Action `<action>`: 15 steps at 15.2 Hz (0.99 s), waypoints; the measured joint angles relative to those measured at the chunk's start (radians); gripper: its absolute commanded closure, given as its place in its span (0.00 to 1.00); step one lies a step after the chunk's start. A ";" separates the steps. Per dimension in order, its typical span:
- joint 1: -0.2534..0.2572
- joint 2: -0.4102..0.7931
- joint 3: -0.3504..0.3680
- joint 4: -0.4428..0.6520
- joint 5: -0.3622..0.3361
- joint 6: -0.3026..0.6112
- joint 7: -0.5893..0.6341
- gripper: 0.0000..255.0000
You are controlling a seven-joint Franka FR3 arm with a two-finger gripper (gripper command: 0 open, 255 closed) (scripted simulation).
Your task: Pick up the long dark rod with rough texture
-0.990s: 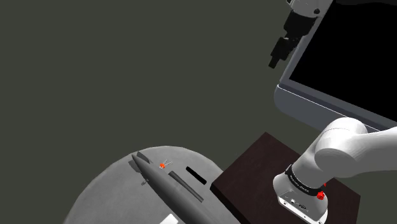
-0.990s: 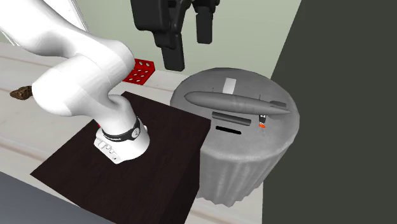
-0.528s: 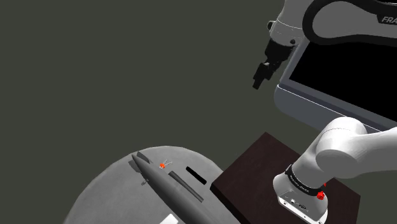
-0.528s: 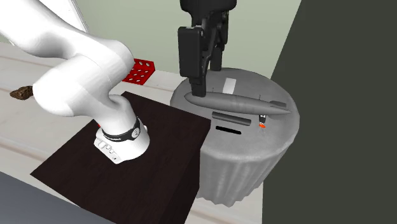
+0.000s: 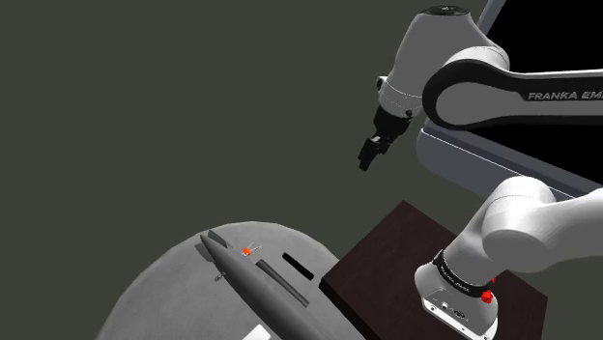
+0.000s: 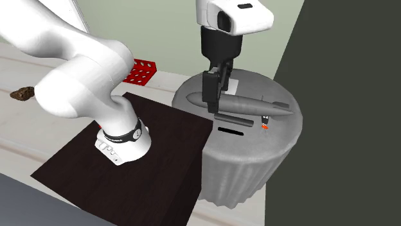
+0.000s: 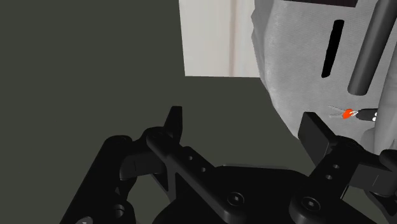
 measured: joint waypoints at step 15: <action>0.035 0.468 0.269 -0.123 0.034 0.568 0.258 0.00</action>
